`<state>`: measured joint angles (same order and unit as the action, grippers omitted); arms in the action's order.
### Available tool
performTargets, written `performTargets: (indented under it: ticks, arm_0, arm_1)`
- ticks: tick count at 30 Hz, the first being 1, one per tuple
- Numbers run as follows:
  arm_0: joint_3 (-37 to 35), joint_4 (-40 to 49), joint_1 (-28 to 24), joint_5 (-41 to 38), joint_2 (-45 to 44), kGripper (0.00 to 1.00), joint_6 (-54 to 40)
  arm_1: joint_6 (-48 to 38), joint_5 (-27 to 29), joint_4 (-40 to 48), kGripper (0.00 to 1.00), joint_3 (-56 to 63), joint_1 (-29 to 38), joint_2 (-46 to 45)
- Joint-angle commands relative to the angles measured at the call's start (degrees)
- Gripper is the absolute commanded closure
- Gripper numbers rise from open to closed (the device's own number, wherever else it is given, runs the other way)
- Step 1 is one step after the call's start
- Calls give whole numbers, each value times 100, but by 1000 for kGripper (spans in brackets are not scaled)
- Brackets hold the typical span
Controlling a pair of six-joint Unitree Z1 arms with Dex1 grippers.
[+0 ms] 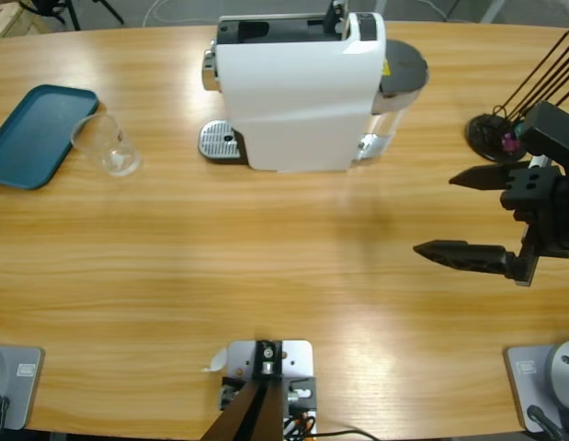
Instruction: Pour coffee
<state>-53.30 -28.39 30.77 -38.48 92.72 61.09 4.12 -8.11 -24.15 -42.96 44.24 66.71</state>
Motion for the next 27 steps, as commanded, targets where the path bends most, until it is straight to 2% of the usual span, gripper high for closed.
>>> performTargets:
  ticks: [1,4,6,7,10,12,15,17,18,20,23,25,27]
  arm_0:
    - [-1052,4187,275,2370,-1634,575,-2867]
    - [-1205,5274,579,3919,-2195,347,-4136]
    - [-1047,5804,623,4548,-2369,136,-4666]
    - [-880,5873,623,4595,-2481,90,-4782]
    - [-307,5769,623,4481,-2926,108,-4861]
    - [99,5404,623,4441,-3170,106,-4671]
    - [438,4867,623,4451,-3392,106,-4439]
    - [516,4871,623,4513,-3548,105,-4154]
    - [551,5006,623,4523,-3543,99,-4163]
    - [472,5581,632,4159,-3547,87,-4439]
    - [774,5597,632,3908,-3794,87,-4662]
    - [971,5597,632,3984,-3845,92,-4667]
    - [1141,5581,632,4082,-3970,92,-4634]
  arm_1:
    - [60,76,40,0,190,59,-123]
    - [-97,393,5,0,192,57,-140]
    - [-398,994,-90,0,148,57,-56]
    - [-552,1331,-135,0,119,57,-42]
    - [-1071,2295,-366,0,-72,59,76]
    - [-1463,2850,-471,0,-167,59,262]
    - [-1572,3312,-510,0,-209,-55,369]
    - [-1644,3653,-160,0,-46,-55,-59]
    - [-1858,3616,288,0,269,-62,-488]
    - [-2343,3530,575,0,645,-326,-993]
    - [-2391,3312,-33,0,453,-681,-1297]
    - [-2354,2929,-146,0,376,-1010,-1221]
    - [-2354,2864,-241,0,260,-1094,-1017]
